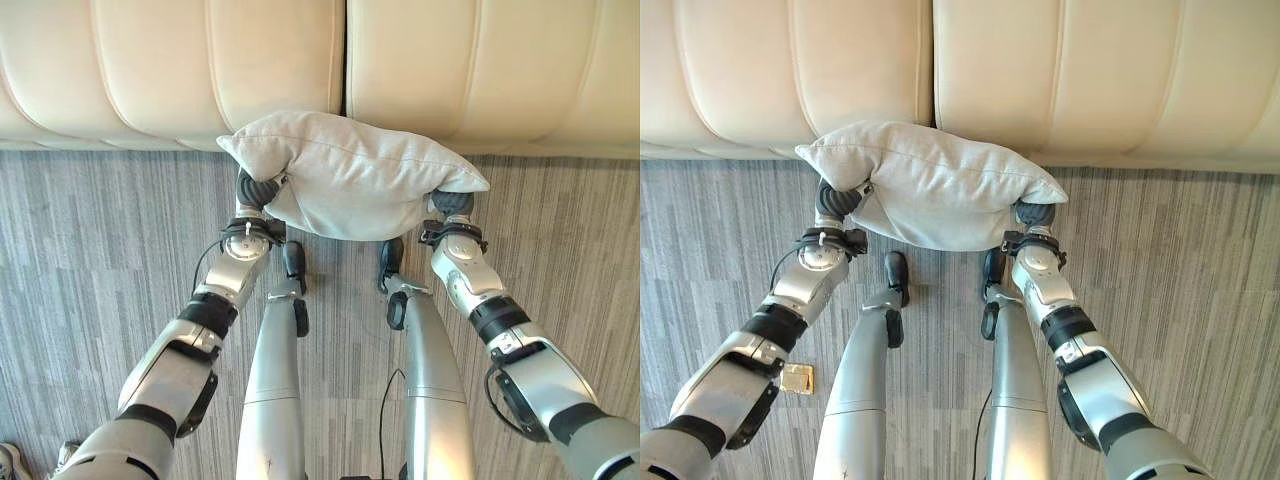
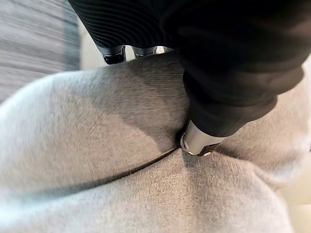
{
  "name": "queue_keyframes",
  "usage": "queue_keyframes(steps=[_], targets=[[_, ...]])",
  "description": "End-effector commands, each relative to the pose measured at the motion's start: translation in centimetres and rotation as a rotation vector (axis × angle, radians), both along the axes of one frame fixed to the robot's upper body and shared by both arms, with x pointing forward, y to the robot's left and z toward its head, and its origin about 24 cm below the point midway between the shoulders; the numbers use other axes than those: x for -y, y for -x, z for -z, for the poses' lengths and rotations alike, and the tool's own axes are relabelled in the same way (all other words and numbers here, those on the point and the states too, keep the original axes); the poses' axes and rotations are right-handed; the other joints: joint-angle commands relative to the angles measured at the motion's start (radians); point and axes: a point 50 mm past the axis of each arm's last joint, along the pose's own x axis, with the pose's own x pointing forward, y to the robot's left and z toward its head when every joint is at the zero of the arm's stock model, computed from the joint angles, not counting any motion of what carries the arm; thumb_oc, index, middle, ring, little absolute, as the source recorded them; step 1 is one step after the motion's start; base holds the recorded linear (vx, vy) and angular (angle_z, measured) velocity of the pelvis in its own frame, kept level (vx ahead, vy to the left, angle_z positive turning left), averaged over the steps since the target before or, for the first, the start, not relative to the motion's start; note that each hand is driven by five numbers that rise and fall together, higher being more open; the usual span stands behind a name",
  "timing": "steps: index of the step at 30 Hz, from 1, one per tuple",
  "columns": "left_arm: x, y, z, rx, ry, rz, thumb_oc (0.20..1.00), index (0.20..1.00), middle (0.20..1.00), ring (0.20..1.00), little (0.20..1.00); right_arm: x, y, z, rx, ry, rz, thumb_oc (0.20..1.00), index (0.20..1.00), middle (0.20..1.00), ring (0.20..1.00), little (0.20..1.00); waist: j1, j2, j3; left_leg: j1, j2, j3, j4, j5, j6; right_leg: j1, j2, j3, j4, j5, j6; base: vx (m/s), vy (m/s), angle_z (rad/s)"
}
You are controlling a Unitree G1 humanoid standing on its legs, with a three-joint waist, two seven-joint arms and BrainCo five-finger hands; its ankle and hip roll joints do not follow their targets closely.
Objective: Pick up all the scattered cushions and arrange them neatly on the sofa.
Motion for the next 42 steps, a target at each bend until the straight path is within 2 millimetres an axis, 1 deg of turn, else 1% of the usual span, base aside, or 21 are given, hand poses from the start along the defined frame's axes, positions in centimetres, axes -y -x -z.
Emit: queue_keyframes(steps=[1,4,5,7,8,12,16,20,21,24,28,30,31,33,35,36,37,39,40,41,42], targets=[[3.7,1.6,-1.3,0.155,0.129,0.186,0.200,0.200,0.200,0.200,0.200,-5.3,1.8,-1.6,0.162,-0.016,-0.278,0.200,0.200,0.200,0.200,0.200,-0.017,0.029,-0.113,0.103,-0.041,-0.048,-0.051,-0.104,0.003,0.147,0.015,0.000,-0.130,-0.039,0.063,0.05,0.037,-0.01],[3.4,3.4,0.7,0.127,0.145,0.217,0.200,0.200,0.200,0.200,0.200,-4.8,3.8,-0.2,0.163,0.017,-0.318,0.200,0.200,0.200,0.200,0.200,-0.018,0.020,-0.112,0.273,-0.045,-0.049,-0.150,-0.089,-0.003,0.309,0.008,-0.017,-0.223,-0.020,0.073,0.07,0.022,-0.02],[3.0,4.5,2.1,0.092,0.134,0.227,0.200,0.200,0.200,0.200,0.200,-4.6,5.1,0.7,0.154,0.046,-0.355,0.200,0.200,0.200,0.200,0.200,-0.024,0.012,-0.113,0.353,-0.048,-0.039,-0.196,-0.053,0.000,0.399,-0.001,-0.031,-0.290,0.020,0.071,0.13,0.022,-0.03],[2.4,5.7,3.4,0.063,0.144,0.227,0.200,0.200,0.200,0.200,0.200,-4.1,6.4,1.4,0.155,0.065,-0.374,0.200,0.200,0.200,0.200,0.200,-0.026,0.006,-0.119,0.466,-0.044,-0.036,-0.254,-0.049,-0.003,0.507,-0.001,-0.039,-0.347,0.028,0.079,0.21,0.010,-0.04],[1.8,7.0,4.4,0.043,0.142,0.231,0.200,0.200,0.200,0.200,0.200,-3.3,7.6,1.9,0.158,0.076,-0.387,0.200,0.200,0.200,0.200,0.200,-0.027,0.000,-0.130,0.561,-0.040,-0.031,-0.302,-0.044,-0.005,0.604,0.004,-0.045,-0.398,0.034,0.087,0.26,0.012,-0.03],[0.0,9.2,5.6,0.014,0.133,0.221,0.200,0.200,0.200,0.200,0.200,-1.6,9.8,2.0,0.177,0.132,-0.409,0.200,0.200,0.200,0.200,0.200,-0.034,-0.005,-0.171,0.704,-0.029,-0.014,-0.372,-0.037,-0.008,0.752,0.011,-0.050,-0.480,0.046,0.099,0.23,0.016,-0.06],[-1.2,10.8,5.9,0.008,0.109,0.216,0.200,0.200,0.200,0.200,0.200,-0.5,11.3,1.8,0.194,0.145,-0.428,0.200,0.200,0.200,0.200,0.200,-0.040,-0.005,-0.222,0.817,-0.022,0.013,-0.427,-0.041,-0.005,0.861,0.023,-0.041,-0.541,0.052,0.111,0.21,0.032,-0.16],[-2.0,11.7,6.1,-0.002,0.105,0.205,0.200,0.200,0.200,0.200,0.200,0.0,12.0,1.7,0.200,0.139,-0.431,0.200,0.200,0.200,0.200,0.200,-0.039,-0.002,-0.255,0.879,-0.021,0.024,-0.459,-0.042,-0.003,0.914,0.028,-0.035,-0.562,0.051,0.116,0.17,0.030,-0.16],[-2.3,12.1,6.2,-0.006,0.103,0.199,0.200,0.200,0.200,0.200,0.200,0.2,12.3,1.7,0.200,0.131,-0.437,0.200,0.200,0.200,0.200,0.200,-0.037,-0.001,-0.270,0.912,-0.022,0.031,-0.474,-0.045,-0.001,0.941,0.031,-0.029,-0.571,0.049,0.118,0.16,0.033,-0.05],[-2.5,12.4,6.3,-0.016,0.102,0.197,0.200,0.200,0.200,0.200,0.200,0.2,12.4,1.8,0.192,0.108,-0.439,0.200,0.200,0.200,0.200,0.200,-0.033,0.000,-0.278,0.933,-0.022,0.038,-0.480,-0.052,0.001,0.968,0.030,-0.026,-0.589,0.048,0.123,0.12,0.045,-0.08],[-2.6,12.7,6.7,-0.036,0.104,0.196,0.200,0.200,0.200,0.200,0.200,0.1,12.6,2.2,0.176,0.087,-0.445,0.200,0.200,0.200,0.200,0.200,-0.026,-0.010,-0.282,0.915,-0.023,0.048,-0.449,-0.073,0.008,0.983,0.026,-0.017,-0.616,0.063,0.132,0.05,0.056,-0.07],[-3.1,13.2,6.8,-0.044,0.085,0.185,0.200,0.200,0.200,0.200,0.200,-0.1,12.7,2.4,0.169,0.073,-0.461,0.200,0.200,0.200,0.200,0.200,-0.023,-0.015,-0.279,0.893,-0.030,0.052,-0.412,-0.099,0.026,0.971,0.021,0.012,-0.617,0.080,0.142,0.04,0.122,-0.11],[-3.1,13.2,6.8,-0.044,0.085,0.185,0.200,0.200,0.200,0.200,0.200,-0.1,12.7,2.4,0.169,0.073,-0.461,0.200,0.200,0.200,0.200,0.200,-0.022,-0.016,-0.280,0.891,-0.029,0.054,-0.410,-0.101,0.026,0.970,0.021,0.013,-0.617,0.080,0.142,0.02,0.117,-0.17],[-3.5,13.5,6.9,-0.050,0.074,0.180,0.200,0.200,0.200,0.200,0.200,0.0,12.8,2.5,0.170,0.055,-0.463,0.200,0.200,0.200,0.200,0.200,-0.016,-0.020,-0.277,0.869,-0.039,0.052,-0.377,-0.119,0.040,0.962,0.015,0.030,-0.611,0.089,0.152,0.03,0.136,-0.21],[-3.9,13.6,6.9,-0.055,0.062,0.178,0.200,0.200,0.200,0.200,0.200,0.2,13.0,2.5,0.169,0.049,-0.461,0.200,0.200,0.200,0.200,0.200,-0.008,-0.021,-0.274,0.850,-0.054,0.048,-0.353,-0.139,0.059,0.943,0.006,0.041,-0.576,0.093,0.164,0.04,0.182,-0.22],[-4.1,13.7,6.9,-0.056,0.057,0.177,0.200,0.200,0.200,0.200,0.200,0.2,13.0,2.6,0.165,0.043,-0.463,0.200,0.200,0.200,0.200,0.200,-0.007,-0.020,-0.268,0.848,-0.061,0.045,-0.347,-0.149,0.069,0.926,0.001,0.046,-0.540,0.102,0.172,0.02,0.216,-0.12],[-4.3,13.7,6.7,-0.055,0.049,0.172,0.200,0.200,0.200,0.200,0.200,0.3,13.0,2.6,0.167,0.035,-0.462,0.200,0.200,0.200,0.200,0.200,-0.006,-0.023,-0.257,0.838,-0.072,0.045,-0.321,-0.159,0.082,0.894,-0.006,0.060,-0.469,0.127,0.181,0.00,0.209,-0.27],[-4.7,13.8,6.7,-0.057,0.034,0.164,0.200,0.200,0.200,0.200,0.200,0.2,13.1,2.5,0.174,0.027,-0.467,0.200,0.200,0.200,0.200,0.200,-0.014,-0.013,-0.237,0.833,-0.075,0.038,-0.306,-0.174,0.104,0.824,0.001,0.085,-0.351,0.141,0.182,0.02,0.185,-0.29],[-4.8,13.8,6.8,-0.062,0.032,0.158,0.200,0.200,0.200,0.200,0.200,0.1,13.1,2.5,0.176,0.027,-0.470,0.200,0.200,0.200,0.200,0.200,-0.015,-0.008,-0.229,0.841,-0.078,0.038,-0.302,-0.185,0.108,0.786,0.008,0.087,-0.320,0.125,0.173,0.13,0.126,-0.16],[-4.9,13.8,6.8,-0.063,0.031,0.154,0.200,0.200,0.200,0.200,0.200,0.1,13.1,2.5,0.174,0.030,-0.475,0.200,0.200,0.200,0.200,0.200,-0.015,-0.007,-0.227,0.859,-0.080,0.041,-0.307,-0.198,0.109,0.774,0.009,0.074,-0.341,0.106,0.164,0.18,0.075,-0.15],[-5.0,13.8,6.9,-0.064,0.034,0.152,0.200,0.200,0.200,0.200,0.200,0.0,13.1,2.4,0.176,0.030,-0.479,0.200,0.200,0.200,0.200,0.200,-0.014,-0.008,-0.225,0.872,-0.084,0.045,-0.312,-0.203,0.108,0.764,0.005,0.056,-0.371,0.103,0.161,0.21,0.014,-0.22]])
